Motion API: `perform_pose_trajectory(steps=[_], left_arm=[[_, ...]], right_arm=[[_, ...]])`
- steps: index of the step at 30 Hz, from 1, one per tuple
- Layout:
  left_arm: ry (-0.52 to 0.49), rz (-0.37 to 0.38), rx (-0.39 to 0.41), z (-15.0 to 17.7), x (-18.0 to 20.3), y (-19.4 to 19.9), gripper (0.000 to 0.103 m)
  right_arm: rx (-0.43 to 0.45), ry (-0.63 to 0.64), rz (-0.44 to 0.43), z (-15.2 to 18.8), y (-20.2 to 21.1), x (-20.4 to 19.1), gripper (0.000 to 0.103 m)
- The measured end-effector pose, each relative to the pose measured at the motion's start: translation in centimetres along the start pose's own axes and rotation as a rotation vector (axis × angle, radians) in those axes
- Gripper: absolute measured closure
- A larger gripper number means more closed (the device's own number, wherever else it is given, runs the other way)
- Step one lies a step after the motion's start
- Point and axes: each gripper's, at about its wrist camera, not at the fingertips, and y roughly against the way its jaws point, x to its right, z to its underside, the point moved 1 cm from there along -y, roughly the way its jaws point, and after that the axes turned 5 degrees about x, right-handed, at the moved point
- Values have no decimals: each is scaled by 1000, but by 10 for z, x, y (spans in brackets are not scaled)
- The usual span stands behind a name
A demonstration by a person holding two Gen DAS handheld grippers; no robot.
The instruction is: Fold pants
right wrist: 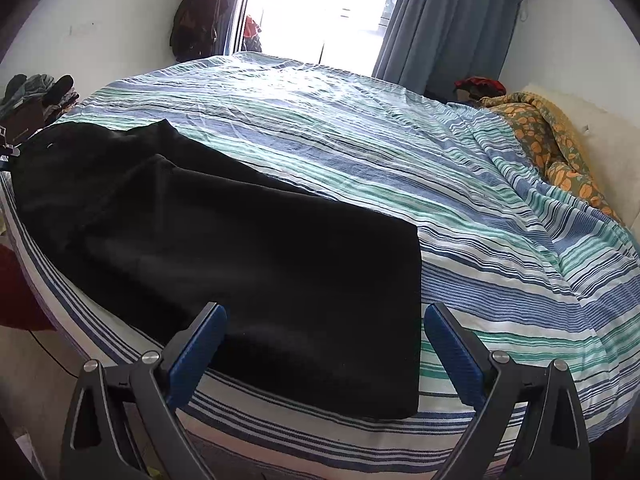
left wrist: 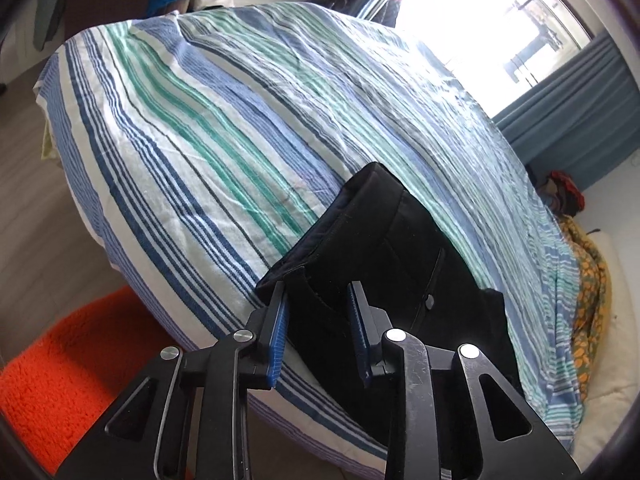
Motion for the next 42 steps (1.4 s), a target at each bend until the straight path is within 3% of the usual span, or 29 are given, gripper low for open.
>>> perform_pose_trajectory(steps=[3,6,8,10,17,23,26,29,31,36,42], left_arm=[[-50,-58,-50,-2,-5,-19,74],[9,-19,-40,-1,-16,-14,70],[60,-11,-21,1,-23,-3,54],[95,7,-15,6,-30,-1,51],[137,77,-23,13,-41,-23,52],[240,209,-15,10,-54,-32,53],[283,260,-2,10,-63,-29,64],[255,286,23,10,-60,-19,69],[209,242,24,10,-55,-21,68],[0,36,45,11,-21,-27,67],[-127,-62,87,13,6,-7,83]], right_arm=[[-5,1,-10,0,-1,-1,4],[-3,11,-14,0,0,-3,4],[-2,16,-17,1,1,-4,4],[-5,15,-21,1,-1,-4,4],[-14,5,-26,1,-5,-5,4],[-18,12,-24,3,-4,-7,4],[-20,11,-23,3,-4,-7,3],[-20,6,-25,3,-4,-6,3],[-21,3,-26,4,-5,-6,3],[-26,-5,-32,4,-6,-5,3],[-26,-14,-32,3,-4,-3,3]])
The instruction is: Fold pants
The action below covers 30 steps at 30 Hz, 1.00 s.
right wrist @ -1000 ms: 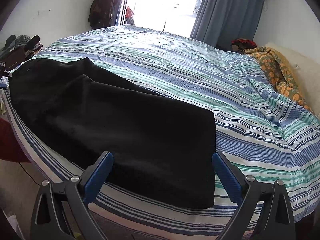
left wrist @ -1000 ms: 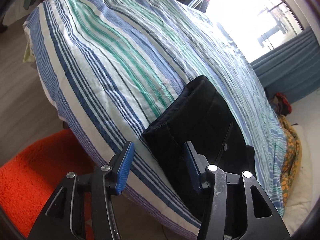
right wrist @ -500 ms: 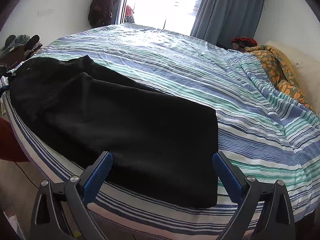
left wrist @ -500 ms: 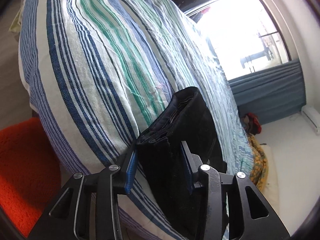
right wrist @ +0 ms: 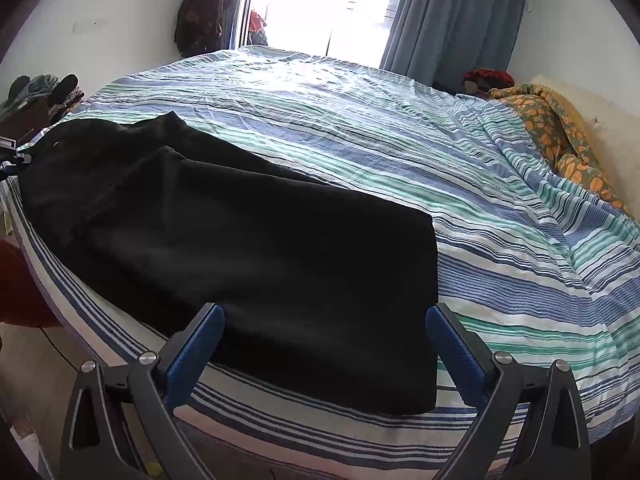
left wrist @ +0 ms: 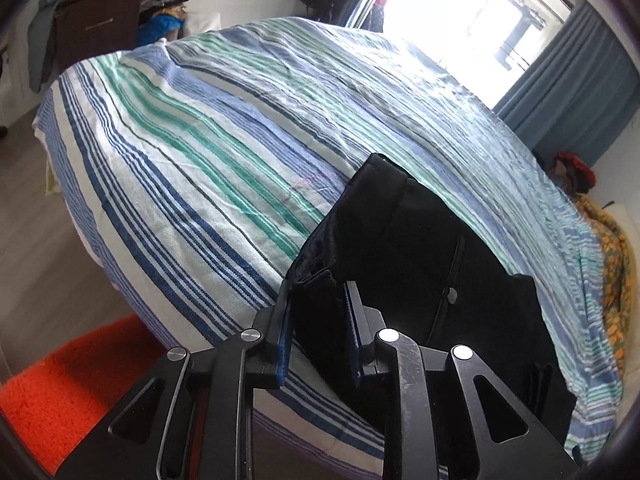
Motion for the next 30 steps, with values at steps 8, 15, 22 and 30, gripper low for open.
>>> perform_pose_trajectory(steps=[8,15,22,30], left_arm=[[-260,223,62,-11,122,106,85],[-592,520,-47,89,304,124,85],[-859,482,-355,239,396,37,61],[-744,441,-169,156,307,82,28]], right_arm=[[60,-94,36,-10,12,23,3],[85,-271,101,-8,21,71,3],[80,-427,127,9,30,110,3],[118,-599,31,19,40,139,3]])
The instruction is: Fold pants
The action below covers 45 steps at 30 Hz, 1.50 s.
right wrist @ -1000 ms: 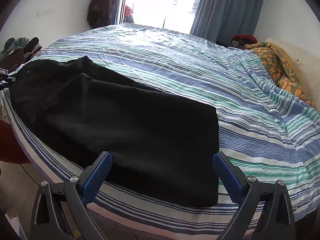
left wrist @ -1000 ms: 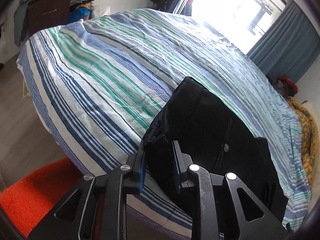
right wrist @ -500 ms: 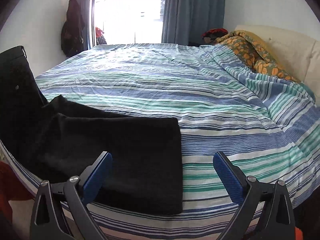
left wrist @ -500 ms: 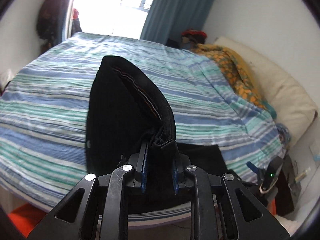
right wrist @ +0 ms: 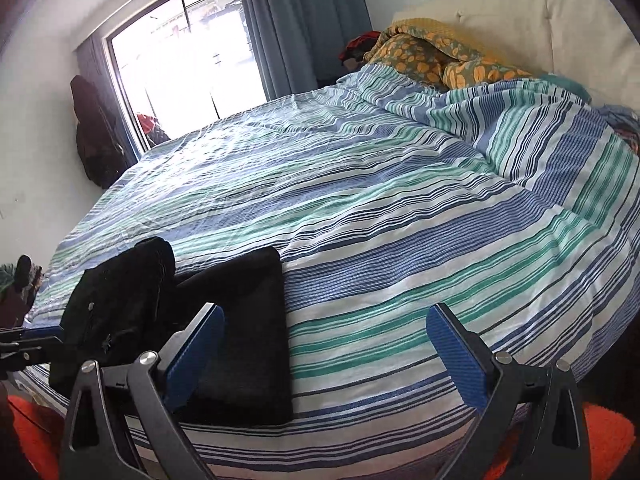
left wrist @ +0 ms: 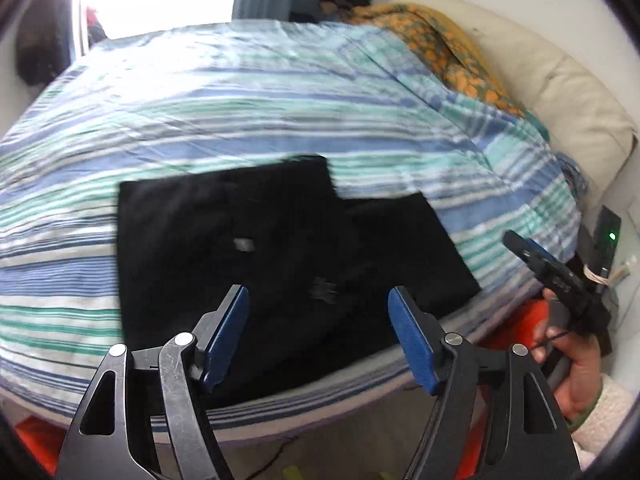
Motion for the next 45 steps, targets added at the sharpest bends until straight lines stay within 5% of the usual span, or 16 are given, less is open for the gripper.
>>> perform_pose_trajectory(steps=[4,5,8,11,19,20,23,24,31,34,38,42,45], left_arm=[[32,-193,21,4,-64,-12,37],[29,-188,-21,11,-69,-28,50],[7,-142,-101,34,-56,-68,54],[34,-132,-76,38,-56,-74,53],[27,-112,-69,40,-57,-71,52],[29,-111,-67,41,-57,-69,51],[43,-94,-66,40,-62,-67,51],[51,-87,-69,38,-63,-66,50],[155,-19,61,-3,-77,1,49],[151,-26,108,-10,-77,22,43],[138,-22,89,-4,-70,18,42],[79,-57,16,8,-55,-8,42],[53,-93,-30,22,-51,-20,42]], right_arm=[[-73,-99,-295,-10,-6,-27,3],[-116,-139,-388,-12,-15,-35,3],[-341,-248,-607,-9,-61,-61,3],[-591,-257,-637,4,-112,-81,7],[-903,-139,-663,35,-182,-129,31],[-913,-133,-656,36,-184,-132,34],[-905,-107,-638,34,-181,-139,73],[-887,-90,-647,32,-175,-142,78],[-689,-148,-792,-23,-114,-139,84],[-639,-173,-783,-41,-88,-113,84],[-624,-208,-691,-41,-71,-57,84],[-690,-227,-498,-3,-89,-2,84],[-695,-278,-442,20,-101,17,82]])
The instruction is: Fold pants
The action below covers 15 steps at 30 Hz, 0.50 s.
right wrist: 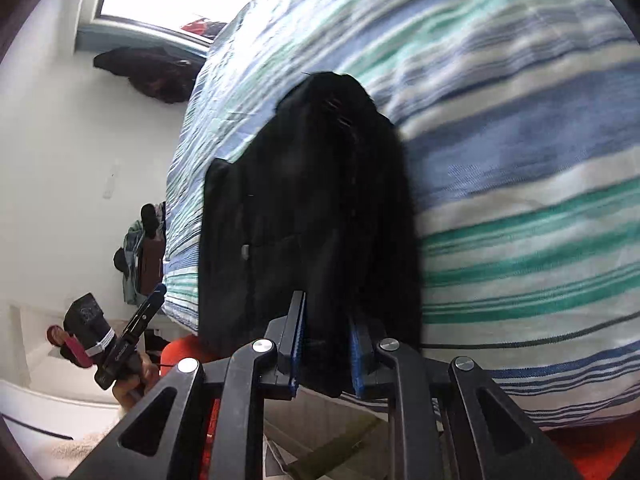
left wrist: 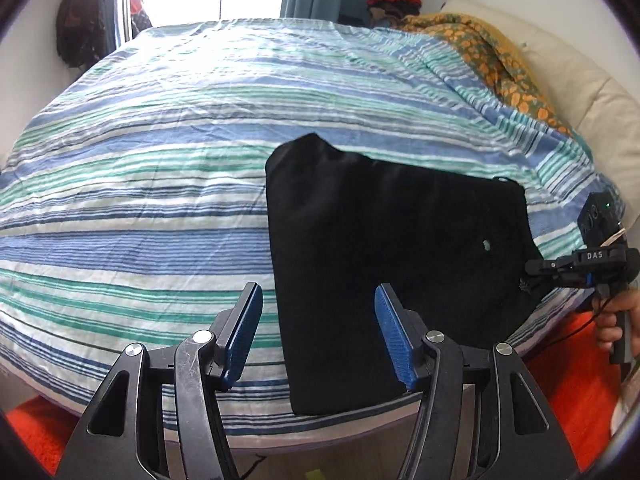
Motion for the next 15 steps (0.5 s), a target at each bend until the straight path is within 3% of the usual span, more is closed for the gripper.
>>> perform_pose_trajectory(steps=[5,8,11,15], left_arm=[[-45,-50,-19,12,3,0,42],[-36,-77,-15,9,1,1,36],[-30,-90,-10,9,0,1,36],[-58,-78,-6,10,12,0,36]], right_arm=[[71,59,44,-1,18,-8,64],[168,193,197,8,39,-26,54],[309,335,320,23,65,-51,54],[436,519,298,51,71,-112,54]])
